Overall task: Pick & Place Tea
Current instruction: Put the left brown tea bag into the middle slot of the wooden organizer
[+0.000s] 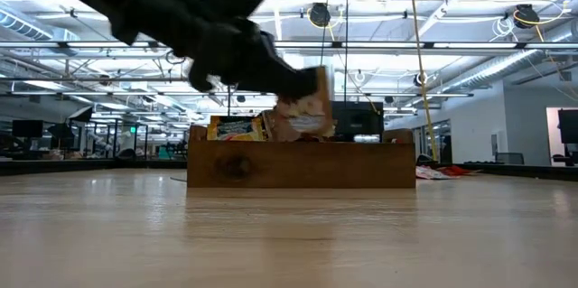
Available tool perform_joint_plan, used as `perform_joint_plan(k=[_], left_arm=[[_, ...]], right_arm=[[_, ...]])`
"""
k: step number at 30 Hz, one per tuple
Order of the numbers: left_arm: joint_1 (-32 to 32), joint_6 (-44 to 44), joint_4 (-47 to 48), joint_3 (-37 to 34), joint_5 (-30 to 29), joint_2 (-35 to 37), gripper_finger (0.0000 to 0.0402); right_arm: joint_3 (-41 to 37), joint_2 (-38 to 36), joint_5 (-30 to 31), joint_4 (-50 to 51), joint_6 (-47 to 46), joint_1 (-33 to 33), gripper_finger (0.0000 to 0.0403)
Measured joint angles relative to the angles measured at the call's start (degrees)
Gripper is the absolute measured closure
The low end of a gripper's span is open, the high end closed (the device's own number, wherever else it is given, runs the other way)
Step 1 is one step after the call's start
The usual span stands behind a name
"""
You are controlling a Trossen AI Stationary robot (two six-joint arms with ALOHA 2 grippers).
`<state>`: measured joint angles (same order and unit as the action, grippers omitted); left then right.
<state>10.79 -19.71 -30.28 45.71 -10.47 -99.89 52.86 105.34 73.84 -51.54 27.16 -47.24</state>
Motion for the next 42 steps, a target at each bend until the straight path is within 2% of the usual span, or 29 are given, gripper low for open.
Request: perform_joint_plan(k=[5,11,20,26,32,42], left_arm=[[-0.9,-2.5,2.4,2.6,-2.0,-2.7,0.0399],[-0.6,-6.6,3.7,3.3,-5.2,-1.6,0.0399],[0.8,-14.5,9.9,3.3,-5.1,-0.3,0.0400],[1.8,-14.9,9.2,3.3,-10.4,-1.0,0.0400],[1.8,-14.1,8.2,3.3,-10.4,-1.5,0.0400],[1.8,-13.1,-0.4,3.4,-8.1,-10.1,0.0399]], right_arm=[[-3.5,0.0,0.1,-0.6,-4.9,0.7,0.0336],[-5.5,0.0,0.0,-1.0,-9.0,0.5,0.0344],[-5.6,0.0,-0.1,-1.0,-9.9,-0.5,0.0347],[-5.6,0.0,-0.1,-0.9,-10.0,-0.5,0.0348],[-5.6,0.0,-0.2,-0.9,-10.0,-0.5,0.0352],[-5.7,0.0,-0.3,-0.9,-10.5,-0.5,0.0353]])
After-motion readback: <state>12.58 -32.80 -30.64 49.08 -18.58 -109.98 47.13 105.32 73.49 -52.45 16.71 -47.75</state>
